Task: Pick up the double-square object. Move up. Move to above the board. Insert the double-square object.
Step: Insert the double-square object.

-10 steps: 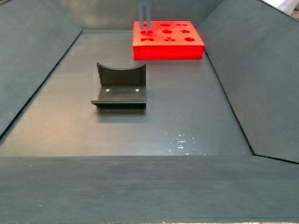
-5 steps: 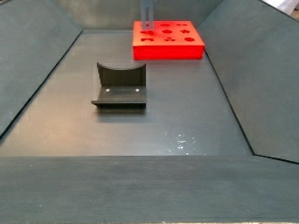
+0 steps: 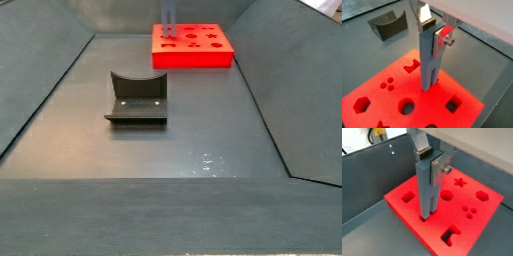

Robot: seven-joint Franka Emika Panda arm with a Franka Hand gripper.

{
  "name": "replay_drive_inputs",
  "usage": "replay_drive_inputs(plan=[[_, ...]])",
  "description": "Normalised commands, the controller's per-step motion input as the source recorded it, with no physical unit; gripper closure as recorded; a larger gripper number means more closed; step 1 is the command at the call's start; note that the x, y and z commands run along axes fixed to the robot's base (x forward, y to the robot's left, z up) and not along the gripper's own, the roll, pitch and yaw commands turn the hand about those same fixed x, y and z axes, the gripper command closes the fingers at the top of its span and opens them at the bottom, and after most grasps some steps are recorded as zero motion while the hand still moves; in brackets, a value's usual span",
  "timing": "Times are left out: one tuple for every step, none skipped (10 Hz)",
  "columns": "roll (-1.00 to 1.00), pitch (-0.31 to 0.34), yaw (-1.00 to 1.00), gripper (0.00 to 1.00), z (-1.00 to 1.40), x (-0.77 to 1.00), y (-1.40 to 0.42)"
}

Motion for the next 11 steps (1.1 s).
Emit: replay_drive_inputs(plan=[[0.04,0.0,-0.09,1.0,-0.14,0.2,0.0],[0.07,0.0,0.0,1.0,-0.16,0.15,0.0],[0.09,0.0,0.0,1.0,-0.2,0.08,0.0],[0.1,-0.007,0.0,1.0,-0.21,0.0,0.0],[0.09,-0.014,0.0,1.0,-0.21,0.0,0.0],[0.1,-0.027,0.0,1.0,-0.24,-0.01,-0.01],[0.11,-0.046,0.0,1.0,-0.31,-0.03,-0.04],[0.14,-0.059,0.0,1.0,-0.43,-0.05,-0.11],[0.13,-0.05,0.0,1.0,-0.51,-0.03,-0.11],[0.13,-0.043,0.0,1.0,-0.5,-0.03,-0.09],[0.11,-0.021,0.0,1.0,-0.43,0.0,-0.05]])
